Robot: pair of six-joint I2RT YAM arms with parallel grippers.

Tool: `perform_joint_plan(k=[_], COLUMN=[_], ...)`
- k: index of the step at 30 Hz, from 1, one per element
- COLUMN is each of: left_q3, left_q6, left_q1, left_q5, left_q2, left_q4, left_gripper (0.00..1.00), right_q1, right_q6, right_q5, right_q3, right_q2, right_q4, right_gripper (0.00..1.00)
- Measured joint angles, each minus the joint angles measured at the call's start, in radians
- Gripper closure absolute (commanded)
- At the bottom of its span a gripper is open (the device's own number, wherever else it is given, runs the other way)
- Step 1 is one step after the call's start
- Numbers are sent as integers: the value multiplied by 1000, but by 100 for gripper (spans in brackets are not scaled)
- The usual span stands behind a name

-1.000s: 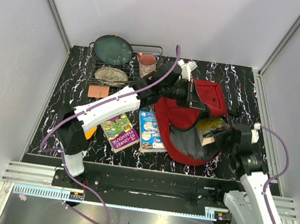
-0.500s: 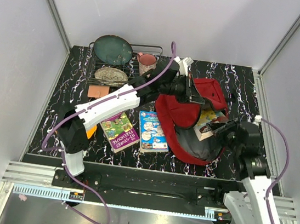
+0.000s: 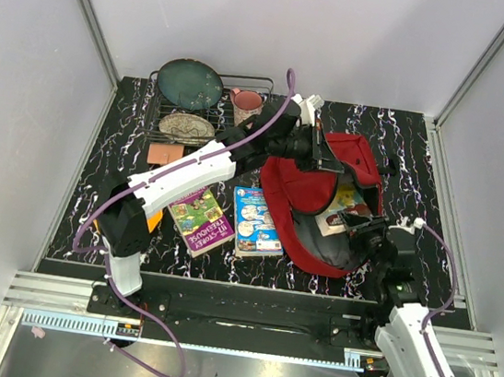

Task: Pack the student bag
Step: Place the book in the student bag.

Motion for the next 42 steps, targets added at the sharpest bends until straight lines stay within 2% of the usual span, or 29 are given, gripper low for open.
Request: perform_joint_plan(k=[3,7,12,16,24,29,35,36,37,38,39,41,42], left_q3=[0,0,0,0,0,0,0,0,-1,-1,-2,-4,-4], left_q6=[0,0,-11,-21,-29,-30,-30,-30,-30,-30,-30,-30,-30], left_q1=[0,0,0,0,0,-1,-1,-1,-1,-1,-1,-1,-1], left_q5=[4,8,21,26,28,31,31,32,32,32,32,32,33], left_q2=[0,0,0,0,0,0,0,0,0,0,0,0,0], left_q4=[0,1,15,23,24,27,28,29,29,29,30,30,30], left_gripper=[100,100,100,100,100,100,100,100,100,100,100,100,100], right_q1=[0,0,0,26,182,231,234,234,234,234,234,234,234], right_q6=[31,67,88,90,82,80,82,83,86,89,95,102,102], right_q5=[22,23,41,81,216,299,372,376,380,382,385,388,388], right_q3=[-36,-53,-58,-44,34,51,81,84,88,93,100,113,116], right_q2=[99,309,453,560,775,856,946,964,980,993,1007,1026,1030], right_q4=[189,468,671,755,855,911,952,963,970,975,976,980,986], right_gripper=[100,100,100,99,96,92,78,72,61,57,47,36,25])
